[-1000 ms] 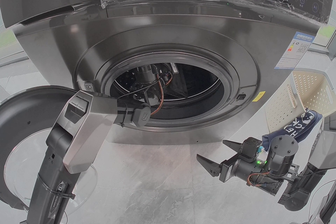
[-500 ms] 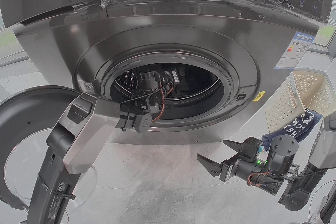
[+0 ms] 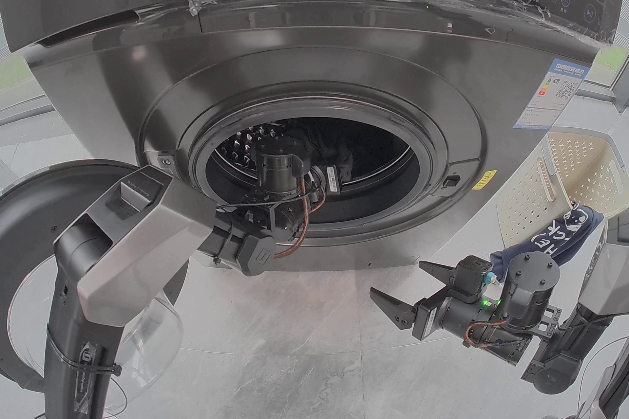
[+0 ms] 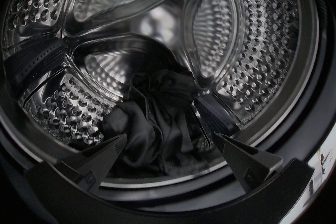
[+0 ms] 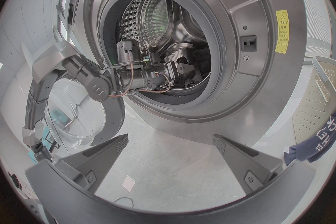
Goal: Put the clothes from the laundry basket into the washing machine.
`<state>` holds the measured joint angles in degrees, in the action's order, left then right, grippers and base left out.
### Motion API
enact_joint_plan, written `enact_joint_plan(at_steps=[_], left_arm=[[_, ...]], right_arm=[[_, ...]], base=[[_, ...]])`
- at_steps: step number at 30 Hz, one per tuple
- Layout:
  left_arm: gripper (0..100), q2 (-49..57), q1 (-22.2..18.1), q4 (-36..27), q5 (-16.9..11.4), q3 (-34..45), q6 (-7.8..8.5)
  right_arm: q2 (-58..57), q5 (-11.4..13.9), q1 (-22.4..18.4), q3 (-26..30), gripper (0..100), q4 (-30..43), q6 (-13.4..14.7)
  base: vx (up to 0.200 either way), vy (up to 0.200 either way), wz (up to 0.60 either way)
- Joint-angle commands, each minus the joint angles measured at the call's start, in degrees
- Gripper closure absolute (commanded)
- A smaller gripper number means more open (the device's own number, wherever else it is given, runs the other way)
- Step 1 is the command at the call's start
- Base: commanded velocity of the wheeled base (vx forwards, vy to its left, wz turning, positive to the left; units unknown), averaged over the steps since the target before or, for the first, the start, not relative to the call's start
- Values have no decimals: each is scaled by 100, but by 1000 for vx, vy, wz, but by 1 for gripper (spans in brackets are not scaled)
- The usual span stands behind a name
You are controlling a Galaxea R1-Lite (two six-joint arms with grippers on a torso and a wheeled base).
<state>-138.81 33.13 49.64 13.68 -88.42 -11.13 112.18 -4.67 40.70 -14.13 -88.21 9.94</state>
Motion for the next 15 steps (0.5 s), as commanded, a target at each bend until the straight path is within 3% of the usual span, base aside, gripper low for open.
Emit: enact_joint_plan(at_steps=[1, 7, 15], left_arm=[[0, 874, 229, 204, -5, 1274, 243], [0, 1665, 431, 942, -225, 2936, 594], [0, 2860, 958, 1434, -550, 4781, 551]], right_arm=[[-12, 1, -19, 51, 0, -3, 0], [-170, 19, 8, 270, 0, -3, 0], [-548, -8, -89, 639, 0, 6, -36]], base=[[0, 0, 0], [0, 0, 0], [0, 0, 0]])
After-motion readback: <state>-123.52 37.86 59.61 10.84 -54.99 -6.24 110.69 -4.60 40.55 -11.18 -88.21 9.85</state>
